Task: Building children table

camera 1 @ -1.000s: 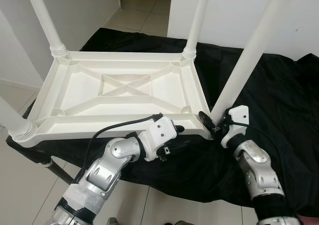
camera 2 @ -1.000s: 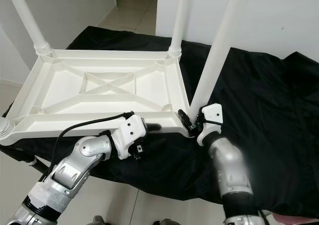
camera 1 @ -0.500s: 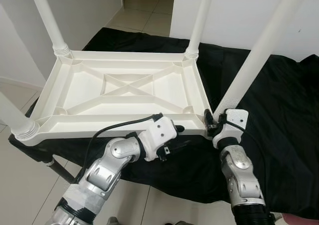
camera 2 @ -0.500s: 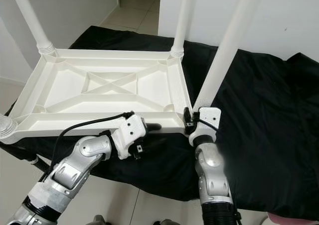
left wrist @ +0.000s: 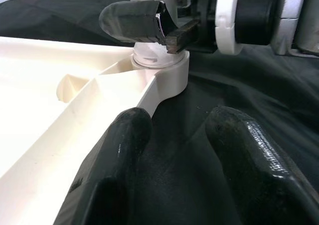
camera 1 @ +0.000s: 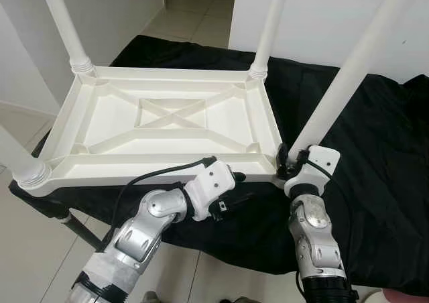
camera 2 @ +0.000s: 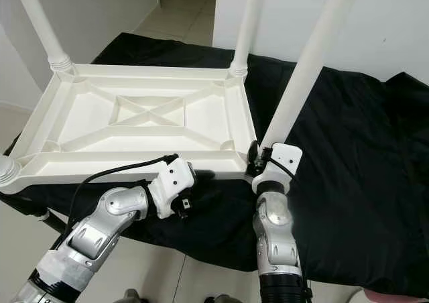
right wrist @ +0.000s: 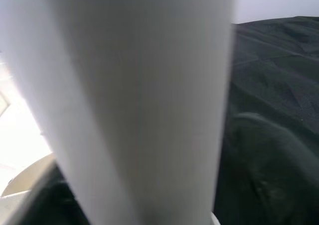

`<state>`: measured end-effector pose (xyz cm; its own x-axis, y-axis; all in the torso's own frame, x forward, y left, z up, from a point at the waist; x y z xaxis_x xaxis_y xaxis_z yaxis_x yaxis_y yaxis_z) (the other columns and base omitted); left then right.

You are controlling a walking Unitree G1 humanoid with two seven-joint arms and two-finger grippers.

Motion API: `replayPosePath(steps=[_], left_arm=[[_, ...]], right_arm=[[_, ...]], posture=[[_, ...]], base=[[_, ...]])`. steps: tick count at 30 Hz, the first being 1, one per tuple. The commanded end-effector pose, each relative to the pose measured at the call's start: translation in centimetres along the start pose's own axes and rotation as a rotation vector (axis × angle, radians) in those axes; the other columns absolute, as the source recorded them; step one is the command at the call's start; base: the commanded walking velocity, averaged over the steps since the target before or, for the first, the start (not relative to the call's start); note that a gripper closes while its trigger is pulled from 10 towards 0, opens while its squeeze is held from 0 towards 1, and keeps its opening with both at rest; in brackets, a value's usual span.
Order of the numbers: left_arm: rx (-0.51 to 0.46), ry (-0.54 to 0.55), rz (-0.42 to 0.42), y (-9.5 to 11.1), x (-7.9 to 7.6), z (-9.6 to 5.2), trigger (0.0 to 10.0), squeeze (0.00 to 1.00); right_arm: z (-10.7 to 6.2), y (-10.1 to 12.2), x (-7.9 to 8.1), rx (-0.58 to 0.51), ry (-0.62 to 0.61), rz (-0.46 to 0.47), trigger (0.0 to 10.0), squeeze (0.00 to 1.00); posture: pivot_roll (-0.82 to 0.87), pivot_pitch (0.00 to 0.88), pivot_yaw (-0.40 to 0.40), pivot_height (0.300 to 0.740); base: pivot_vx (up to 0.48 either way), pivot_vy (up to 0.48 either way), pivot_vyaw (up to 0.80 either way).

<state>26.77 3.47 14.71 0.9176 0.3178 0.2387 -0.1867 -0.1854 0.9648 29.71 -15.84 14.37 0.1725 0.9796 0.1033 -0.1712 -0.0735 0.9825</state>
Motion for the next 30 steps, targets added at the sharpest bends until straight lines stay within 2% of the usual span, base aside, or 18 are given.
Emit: replayPosePath(steps=[1,9,10,13,16,20,25,30], left_arm=[[0.016,0.062,0.013,-0.3,0.5,-0.4,10.0,0.00],[0.052,0.105,0.019,-1.1,1.6,-1.4,10.0,0.00],[0.060,0.113,0.022,-1.2,1.8,-1.6,10.0,0.00],[0.074,0.128,0.024,-1.4,2.2,-2.1,10.0,0.00],[0.116,0.161,0.027,-2.3,3.4,-3.2,10.0,0.00],[0.141,0.178,0.046,-2.7,4.0,-3.7,10.0,0.00],[0.201,0.222,0.048,-3.8,5.5,-5.0,10.0,0.00],[0.267,0.224,0.071,-4.7,5.9,-5.5,10.0,0.00]], right_arm=[[-0.5,0.0,-0.6,-0.013,-0.010,0.016,10.0,1.00],[-1.5,0.0,-1.3,-0.025,0.036,-0.015,10.0,0.99],[-1.7,-0.1,-1.4,-0.025,0.043,-0.011,10.0,0.00],[-2.0,-0.1,-1.6,-0.029,0.067,-0.010,10.0,0.00],[-2.7,-0.1,-2.2,-0.034,0.105,-0.021,10.0,0.00],[-2.7,0.0,-2.5,-0.036,0.116,-0.036,10.0,0.00],[-2.4,0.5,-3.1,-0.052,0.109,-0.048,10.0,0.00],[-2.4,0.5,-3.3,-0.054,0.110,-0.050,10.0,0.00]], posture=[[0.01,0.093,-0.068,0.740],[0.01,0.092,-0.063,0.740],[0.01,0.093,-0.062,0.740],[0.01,0.096,-0.056,0.740],[0.00,0.098,-0.049,0.740],[0.00,0.099,-0.043,0.740],[-0.01,0.095,-0.031,0.740],[-0.01,0.094,-0.025,0.740]], base=[[0.000,0.000,0.00],[0.000,0.000,0.00],[0.000,0.000,0.00],[0.000,0.000,0.00],[0.000,0.000,0.00],[0.000,0.000,0.00],[0.000,0.000,0.00],[0.000,0.000,0.00]])
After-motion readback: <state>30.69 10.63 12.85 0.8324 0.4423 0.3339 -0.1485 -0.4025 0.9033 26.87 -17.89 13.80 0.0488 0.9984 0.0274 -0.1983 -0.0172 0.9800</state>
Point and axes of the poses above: a point about 5 cm out from each wrist's last joint towards the gripper, its own z axis pointing out of the wrist towards the gripper, its own y axis along the axis of the wrist's last joint, x = y × z, the point moved 1 cm from there along z, pointing out of the wrist towards the gripper, and after that the axes turned 3 degrees about -z, right-handed, at the moved point
